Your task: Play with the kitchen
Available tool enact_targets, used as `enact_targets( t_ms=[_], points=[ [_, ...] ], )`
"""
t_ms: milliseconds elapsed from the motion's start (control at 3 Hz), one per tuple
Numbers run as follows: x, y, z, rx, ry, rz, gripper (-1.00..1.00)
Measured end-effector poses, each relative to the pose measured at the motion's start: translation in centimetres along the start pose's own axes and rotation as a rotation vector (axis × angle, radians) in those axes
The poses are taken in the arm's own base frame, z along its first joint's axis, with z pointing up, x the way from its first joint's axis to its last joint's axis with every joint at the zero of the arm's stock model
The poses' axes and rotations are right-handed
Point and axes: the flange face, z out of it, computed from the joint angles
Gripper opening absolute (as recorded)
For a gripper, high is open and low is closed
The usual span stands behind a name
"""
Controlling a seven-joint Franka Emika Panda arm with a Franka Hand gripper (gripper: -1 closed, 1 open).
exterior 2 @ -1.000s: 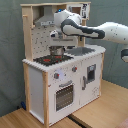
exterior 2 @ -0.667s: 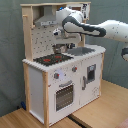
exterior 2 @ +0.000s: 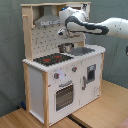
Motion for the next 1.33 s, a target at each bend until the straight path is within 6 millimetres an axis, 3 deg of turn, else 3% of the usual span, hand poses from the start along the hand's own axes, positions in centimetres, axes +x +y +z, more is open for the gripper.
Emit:
enact_targets(
  t_ms=[1333],
  points=[
    [-4.4,-1.1,2.3,0.003,-0.012,0.015,-1.00]
  ],
)
